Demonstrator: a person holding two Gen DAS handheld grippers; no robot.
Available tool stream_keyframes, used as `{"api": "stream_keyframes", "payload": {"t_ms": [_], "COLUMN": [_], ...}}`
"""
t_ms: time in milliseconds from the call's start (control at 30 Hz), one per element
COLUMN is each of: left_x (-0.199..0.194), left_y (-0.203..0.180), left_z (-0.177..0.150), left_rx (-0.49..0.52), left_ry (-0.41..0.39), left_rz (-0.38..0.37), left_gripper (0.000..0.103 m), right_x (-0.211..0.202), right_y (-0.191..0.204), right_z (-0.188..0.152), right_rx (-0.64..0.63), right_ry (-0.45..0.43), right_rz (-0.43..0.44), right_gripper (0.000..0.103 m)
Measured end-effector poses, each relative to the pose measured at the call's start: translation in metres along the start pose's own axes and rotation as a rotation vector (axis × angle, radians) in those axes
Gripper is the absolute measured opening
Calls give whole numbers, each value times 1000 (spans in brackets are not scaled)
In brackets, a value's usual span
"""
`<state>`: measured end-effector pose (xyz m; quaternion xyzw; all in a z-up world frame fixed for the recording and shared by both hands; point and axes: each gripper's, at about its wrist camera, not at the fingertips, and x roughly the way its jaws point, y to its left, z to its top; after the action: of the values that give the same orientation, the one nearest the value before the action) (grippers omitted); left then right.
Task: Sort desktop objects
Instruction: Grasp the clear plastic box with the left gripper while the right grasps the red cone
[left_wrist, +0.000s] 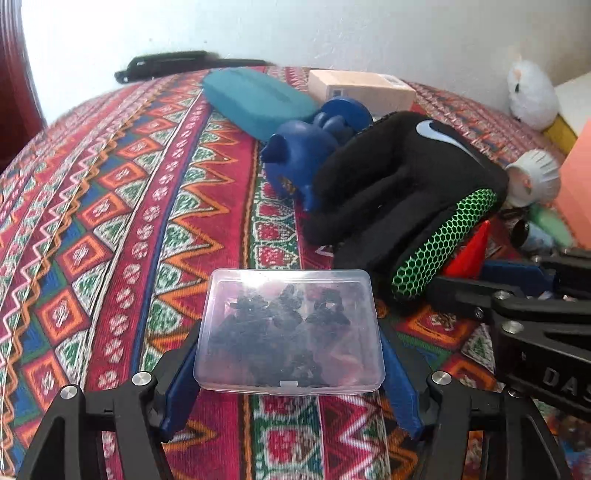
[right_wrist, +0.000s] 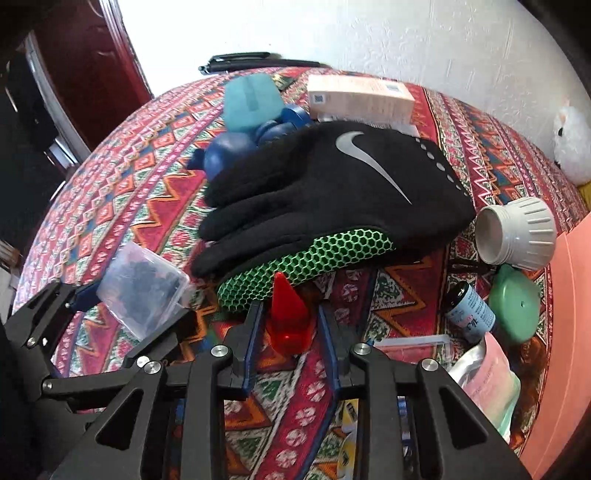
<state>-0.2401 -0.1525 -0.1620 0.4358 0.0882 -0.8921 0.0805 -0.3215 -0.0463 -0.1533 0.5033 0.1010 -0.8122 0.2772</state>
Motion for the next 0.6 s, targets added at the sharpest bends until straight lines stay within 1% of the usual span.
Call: {"api": "stream_keyframes", "payload": {"t_ms": [33, 133, 233, 367, 600], "left_x": [-3, -22, -48, -87, -150], "left_y": [2, 10, 11, 13, 11], "left_z": [0, -4, -12, -28, -61], "left_rx": [-12, -57, -60, -63, -38], "left_ry": [6, 10, -10, -37, -69], "left_rz": [-2, -29, -34, -59, -112], "left_gripper": [71, 71, 71, 71, 71], "right_x": [-5, -27, -56, -98, -162], "right_y": [1, 6, 15, 29, 59], "right_z": [-2, -9, -21, -49, -104], "right_rx": [6, 0, 1, 9, -5], "right_ry": [-2, -26, -55, -87, -130], "right_rz": [11, 10, 18, 41, 63], "right_gripper": [30, 30, 30, 30, 30]}}
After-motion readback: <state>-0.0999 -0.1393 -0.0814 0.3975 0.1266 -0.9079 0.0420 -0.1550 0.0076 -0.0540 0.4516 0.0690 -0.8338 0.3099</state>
